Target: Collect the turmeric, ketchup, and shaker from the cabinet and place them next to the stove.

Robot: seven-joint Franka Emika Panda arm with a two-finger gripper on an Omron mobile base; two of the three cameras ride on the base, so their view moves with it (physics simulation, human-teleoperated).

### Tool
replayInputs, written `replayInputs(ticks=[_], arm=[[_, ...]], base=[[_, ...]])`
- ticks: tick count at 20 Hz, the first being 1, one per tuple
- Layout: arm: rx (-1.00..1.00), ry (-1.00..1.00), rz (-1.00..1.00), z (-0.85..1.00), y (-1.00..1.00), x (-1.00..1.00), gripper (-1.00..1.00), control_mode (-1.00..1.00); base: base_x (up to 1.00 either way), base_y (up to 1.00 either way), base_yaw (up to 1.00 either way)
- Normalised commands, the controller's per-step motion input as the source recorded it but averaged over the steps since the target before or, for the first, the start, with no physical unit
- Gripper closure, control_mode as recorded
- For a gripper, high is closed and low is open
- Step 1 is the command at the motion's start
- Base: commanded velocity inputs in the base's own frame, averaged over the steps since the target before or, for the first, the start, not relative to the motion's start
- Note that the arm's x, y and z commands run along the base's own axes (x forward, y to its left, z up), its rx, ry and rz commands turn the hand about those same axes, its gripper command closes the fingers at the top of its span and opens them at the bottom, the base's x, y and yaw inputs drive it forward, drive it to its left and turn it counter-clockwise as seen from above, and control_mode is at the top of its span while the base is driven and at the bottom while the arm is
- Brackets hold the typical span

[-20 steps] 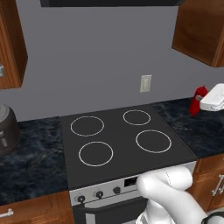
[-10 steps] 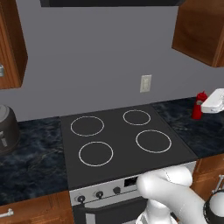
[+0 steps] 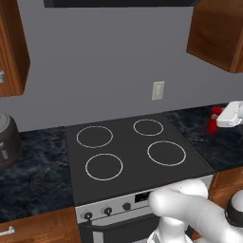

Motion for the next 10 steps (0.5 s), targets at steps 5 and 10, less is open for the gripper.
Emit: replayInputs(ticks=[5, 10], arm=[[0.00, 0.00, 0.09, -0.54, 0.00, 0.37, 1.00, -1.00], [-0.02, 0.00, 0.05, -0.46, -0.06, 0.33, 1.00, -1.00]], base=[[0.00, 0.00, 0.00], [0.00, 0.00, 0.00]])
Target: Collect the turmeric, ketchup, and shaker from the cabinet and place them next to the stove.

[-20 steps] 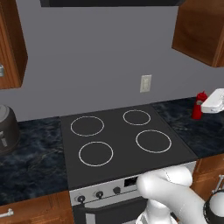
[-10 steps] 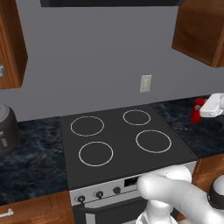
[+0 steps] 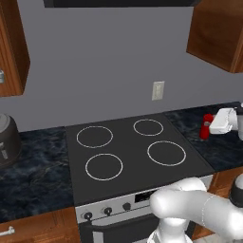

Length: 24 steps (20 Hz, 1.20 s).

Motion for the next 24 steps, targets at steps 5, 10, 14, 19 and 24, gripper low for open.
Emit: replayInputs(ticks=[5, 10, 14, 19, 24], arm=[[0.00, 0.00, 0.04, -0.37, -0.16, 0.41, 1.00, -1.00], [0.00, 0.00, 0.02, -0.21, -0.20, 0.42, 1.00, -1.00], [0.00, -0.01, 0.03, -0.19, -0.27, 0.38, 1.00, -1.00], [0.00, 0.00, 0.03, -0.38, -0.23, 0.33, 1.00, -1.00], [0.00, 0.00, 0.04, -0.33, -0.19, 0.31, 1.00, -1.00]], base=[[0.00, 0.00, 0.00], [0.00, 0.00, 0.00], [0.00, 0.00, 0.00], [0.00, 0.00, 0.00], [0.00, 0.00, 0.00]])
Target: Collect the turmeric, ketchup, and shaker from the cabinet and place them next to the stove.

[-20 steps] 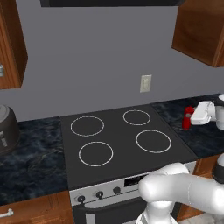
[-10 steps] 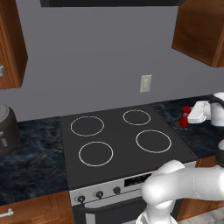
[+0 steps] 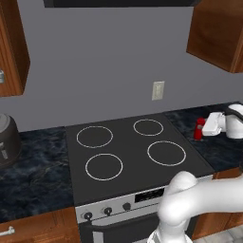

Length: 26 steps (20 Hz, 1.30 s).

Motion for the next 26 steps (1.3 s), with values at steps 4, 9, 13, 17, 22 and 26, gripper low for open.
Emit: replayInputs(ticks=[4, 9, 13, 17, 22, 26], arm=[[0.01, -0.02, 0.04, -0.19, -0.17, 0.31, 1.00, -1.00], [0.00, 0.00, 0.03, -0.24, -0.17, 0.28, 1.00, -1.00], [0.00, 0.00, 0.03, -0.37, -0.08, 0.27, 1.00, -1.00], [0.00, 0.00, 0.02, -0.44, 0.00, 0.26, 1.00, -1.00], [0.00, 0.00, 0.02, -0.46, -0.02, 0.22, 1.00, -1.00], [0.00, 0.00, 0.03, -0.37, -0.08, 0.06, -1.00, -1.00]], base=[[0.00, 0.00, 0.00], [0.00, 0.00, 0.00], [0.00, 0.00, 0.00], [0.00, 0.00, 0.00], [0.00, 0.00, 0.00], [0.00, 0.00, 0.00]])
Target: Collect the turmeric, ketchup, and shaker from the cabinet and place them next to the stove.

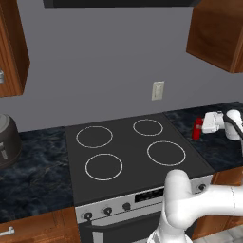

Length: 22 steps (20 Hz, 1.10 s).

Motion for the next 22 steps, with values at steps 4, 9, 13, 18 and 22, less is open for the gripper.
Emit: replayInputs(ticks=[4, 9, 13, 18, 22], arm=[[0.00, -0.03, 0.03, -0.13, -0.06, -0.05, -1.00, -1.00], [0.00, -0.04, 0.00, -0.02, 0.00, -0.31, -1.00, -1.00], [0.00, -0.02, 0.00, 0.00, 0.00, -0.24, -1.00, -1.00], [0.00, 0.00, 0.00, 0.03, 0.09, -0.05, -1.00, -1.00], [0.00, 0.00, 0.00, 0.14, 0.12, 0.00, -1.00, -1.00]], base=[[0.00, 0.00, 0.00], [0.00, 0.00, 0.00], [0.00, 0.00, 0.00], [0.00, 0.00, 0.00], [0.00, 0.00, 0.00]])
